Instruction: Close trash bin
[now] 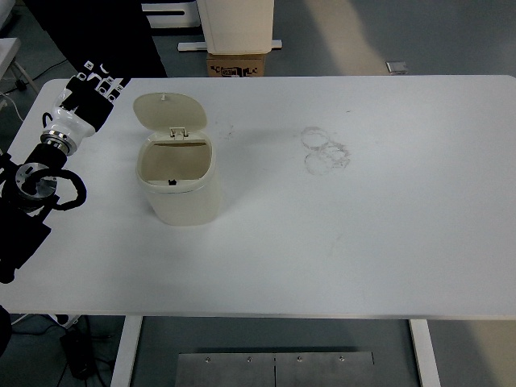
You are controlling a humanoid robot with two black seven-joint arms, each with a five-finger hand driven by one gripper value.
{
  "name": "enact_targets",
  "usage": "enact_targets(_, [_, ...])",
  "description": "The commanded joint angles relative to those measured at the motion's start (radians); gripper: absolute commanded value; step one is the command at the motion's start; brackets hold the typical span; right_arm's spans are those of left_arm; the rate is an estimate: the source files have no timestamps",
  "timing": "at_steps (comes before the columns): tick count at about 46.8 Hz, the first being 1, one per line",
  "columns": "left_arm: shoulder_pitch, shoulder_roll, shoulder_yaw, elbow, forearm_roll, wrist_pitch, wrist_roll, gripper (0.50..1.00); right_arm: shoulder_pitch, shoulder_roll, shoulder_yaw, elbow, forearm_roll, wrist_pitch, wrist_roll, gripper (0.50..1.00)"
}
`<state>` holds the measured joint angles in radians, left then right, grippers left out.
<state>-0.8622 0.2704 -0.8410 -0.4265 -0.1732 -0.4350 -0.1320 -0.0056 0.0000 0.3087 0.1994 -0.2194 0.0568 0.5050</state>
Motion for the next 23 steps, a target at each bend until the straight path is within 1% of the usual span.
enact_targets(1, [0.0,0.0,0.0,0.0,0.0,0.001,-0.001,1.0,0.001,0.0,0.0,0.0,0.0,0.0,0.0,0.991])
enact_targets(17, [0.0,0.001,0.0,0.0,0.001,0.001,-0.001,1.0,0.001,0.0,0.0,0.0,0.0,0.0,0.001,0.991])
enact_targets(23, [-0.003,-0.002,0.0,0.0,0.0,0.01,-0.001,1.0,0.001,0.0,0.0,0.0,0.0,0.0,0.0,0.991])
